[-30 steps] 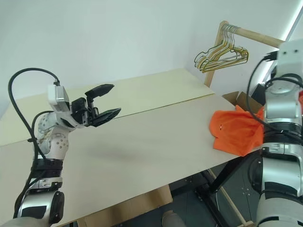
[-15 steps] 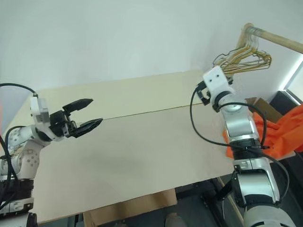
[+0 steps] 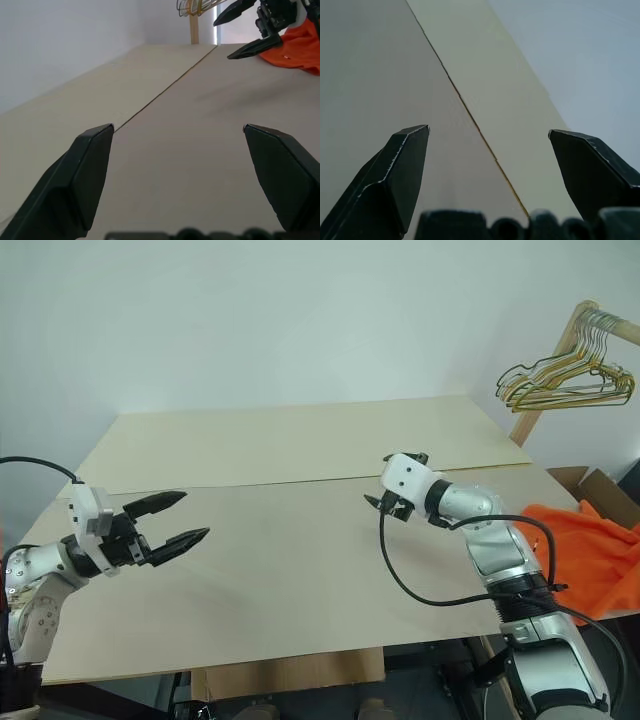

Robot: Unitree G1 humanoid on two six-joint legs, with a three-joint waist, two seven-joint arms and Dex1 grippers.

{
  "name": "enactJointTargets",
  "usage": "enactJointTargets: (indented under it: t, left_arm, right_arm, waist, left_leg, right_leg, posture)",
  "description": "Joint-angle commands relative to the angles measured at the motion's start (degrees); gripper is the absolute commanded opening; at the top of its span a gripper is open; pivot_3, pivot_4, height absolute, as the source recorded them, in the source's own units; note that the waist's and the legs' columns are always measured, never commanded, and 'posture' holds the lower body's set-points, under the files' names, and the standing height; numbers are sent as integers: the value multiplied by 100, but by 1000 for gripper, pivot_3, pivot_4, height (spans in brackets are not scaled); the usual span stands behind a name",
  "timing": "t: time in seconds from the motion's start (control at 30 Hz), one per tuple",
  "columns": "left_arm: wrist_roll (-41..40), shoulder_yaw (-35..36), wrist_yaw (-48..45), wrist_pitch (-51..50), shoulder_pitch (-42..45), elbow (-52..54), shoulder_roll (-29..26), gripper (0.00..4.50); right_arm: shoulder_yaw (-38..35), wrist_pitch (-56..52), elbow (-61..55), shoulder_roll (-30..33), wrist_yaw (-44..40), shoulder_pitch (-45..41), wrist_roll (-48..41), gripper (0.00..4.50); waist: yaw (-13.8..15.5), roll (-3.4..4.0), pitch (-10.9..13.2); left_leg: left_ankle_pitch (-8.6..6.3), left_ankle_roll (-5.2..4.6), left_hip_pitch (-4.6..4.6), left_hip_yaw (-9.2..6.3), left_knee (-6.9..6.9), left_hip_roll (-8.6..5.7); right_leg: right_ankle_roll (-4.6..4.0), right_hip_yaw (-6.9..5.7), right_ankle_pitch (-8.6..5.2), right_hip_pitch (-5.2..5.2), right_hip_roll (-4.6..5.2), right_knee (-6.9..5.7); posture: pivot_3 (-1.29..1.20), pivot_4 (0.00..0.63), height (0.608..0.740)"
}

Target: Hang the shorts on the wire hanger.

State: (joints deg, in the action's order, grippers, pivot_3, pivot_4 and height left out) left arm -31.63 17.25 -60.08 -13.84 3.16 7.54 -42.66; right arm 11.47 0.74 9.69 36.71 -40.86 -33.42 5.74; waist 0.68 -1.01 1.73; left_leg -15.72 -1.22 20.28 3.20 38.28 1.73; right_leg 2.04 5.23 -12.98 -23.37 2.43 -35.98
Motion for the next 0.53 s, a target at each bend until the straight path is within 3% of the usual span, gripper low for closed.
enactJointTargets:
  t: [0.03,0.53]
  left_arm:
    - [-145,80,-250,-134,-135,247,-215,4500]
    - [-316,149,-220,-381,-639,648,-173,4500]
  right_arm:
    - [23,340,-19,106,-125,48,131,4448]
    - [137,691,-8,68,-571,214,292,4448]
  waist:
    - [7,-5,2]
    - [80,-23,6]
  left_leg:
    - [0,0,1,1,0,1]
    - [-1,-1,3,1,-1,5]
  right_leg:
    - [-3,-2,-2,-2,0,0]
    - [-12,-6,-8,-9,-3,-8]
  posture:
    - [151,0,740]
    - [184,0,740]
